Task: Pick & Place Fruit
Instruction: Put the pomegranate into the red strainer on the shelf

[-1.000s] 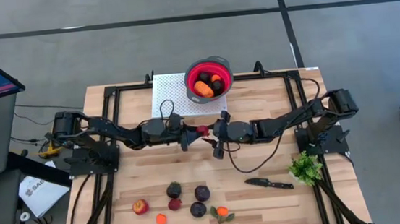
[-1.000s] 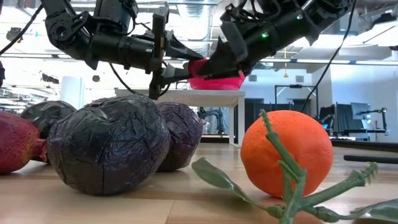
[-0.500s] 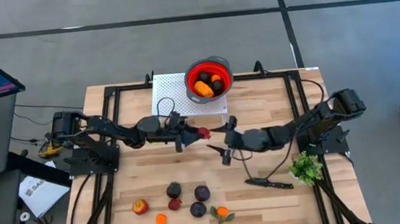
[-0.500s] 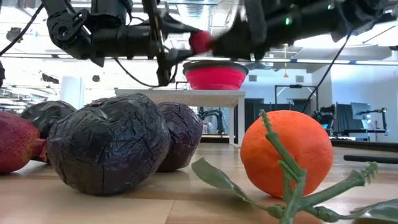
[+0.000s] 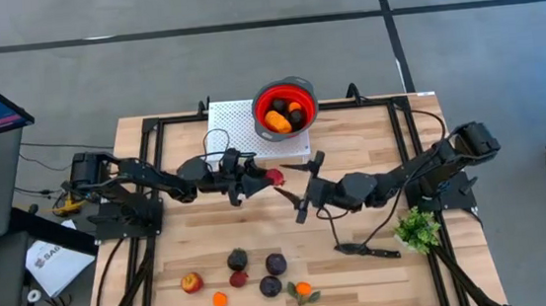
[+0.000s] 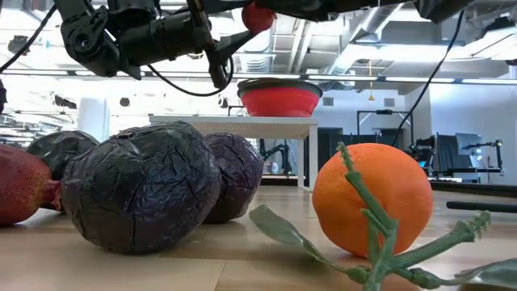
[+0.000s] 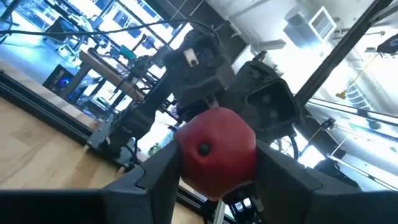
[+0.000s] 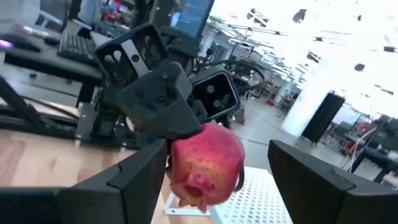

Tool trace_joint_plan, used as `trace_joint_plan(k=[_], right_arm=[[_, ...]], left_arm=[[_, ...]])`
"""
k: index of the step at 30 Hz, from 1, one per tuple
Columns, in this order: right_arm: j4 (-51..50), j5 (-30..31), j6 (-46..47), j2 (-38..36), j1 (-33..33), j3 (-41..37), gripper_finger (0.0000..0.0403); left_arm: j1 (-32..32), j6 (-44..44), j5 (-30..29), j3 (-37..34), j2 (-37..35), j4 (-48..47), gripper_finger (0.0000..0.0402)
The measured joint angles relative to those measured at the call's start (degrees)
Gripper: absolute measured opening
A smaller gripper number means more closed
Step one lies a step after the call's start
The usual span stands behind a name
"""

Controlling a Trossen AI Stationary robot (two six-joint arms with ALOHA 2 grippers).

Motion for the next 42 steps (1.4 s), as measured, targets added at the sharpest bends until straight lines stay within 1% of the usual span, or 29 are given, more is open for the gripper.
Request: trace_joint_plan(k=[3, 6, 10, 16, 19, 21, 23, 26, 29, 32, 35, 38, 42], right_arm=[[-2.4, -0.66, -0.7, 0.01, -0.49, 0.73, 0.0266], [-4.86, -1.04, -0.7, 0.05, -1.05, 1.33, 0.0248], [-6.23, -3.39, -0.74, 0.05, -1.17, 1.77, 0.0214], [-6.74, -3.66, -0.67, 0.05, -1.55, 2.13, 0.0157], [-7.41, -3.7, -0.21, 0.05, -1.46, 2.13, 0.0139], [-8.28, -3.87, 0.12, 0.05, -1.46, 2.16, 0.0136], [-10.98, -3.68, 1.35, -0.72, -1.26, 2.17, 0.014], [-19.32, -2.23, 6.58, -4.55, -1.0, 2.72, 0.0148], [-33.55, -1.75, 12.95, -9.57, -1.57, 5.13, 0.0148], [-48.62, -1.75, 19.36, -13.43, -3.97, 10.93, 0.0146], [-65.0, -3.21, 25.15, -13.79, -9.1, 20.45, 0.0147], [-78.62, -8.6, 27.68, -10.37, -16.7, 30.4, 0.0149], [-87.97, -18.81, 26.5, -2.76, -27.5, 41.15, 0.0149]], left_arm=[[0.0, -0.88, -0.27, 0.02, 0.0, 0.47, 0.0179], [0.0, -0.88, -0.41, 0.02, 0.0, 0.66, 0.0179], [-0.02, -0.9, -0.46, 0.04, 0.0, 0.84, 0.0184], [0.0, -0.96, -0.51, 0.04, 0.0, 1.1, 0.0194], [0.38, -0.92, -0.5, 0.04, 0.0, 0.75, 0.0208], [0.87, -0.48, 0.04, 0.04, 0.0, 0.46, 0.0224], [1.7, 1.33, 1.91, 0.04, 0.0, 0.2, 0.0244], [2.88, 2.51, 3.08, -0.09, 0.0, -0.17, 0.0274], [3.67, 3.5, 3.16, -0.79, 0.0, -1.94, 0.0296], [3.91, 6.69, 3.15, -1.57, 0.0, -3.92, 0.0308], [3.75, 8.58, 2.97, -2.29, 0.0, -4.81, 0.031], [3.67, 10.11, 2.76, -2.81, 0.0, -4.86, 0.0304], [3.67, 10.4, 2.76, -3.24, 0.0, -4.94, 0.0297]])
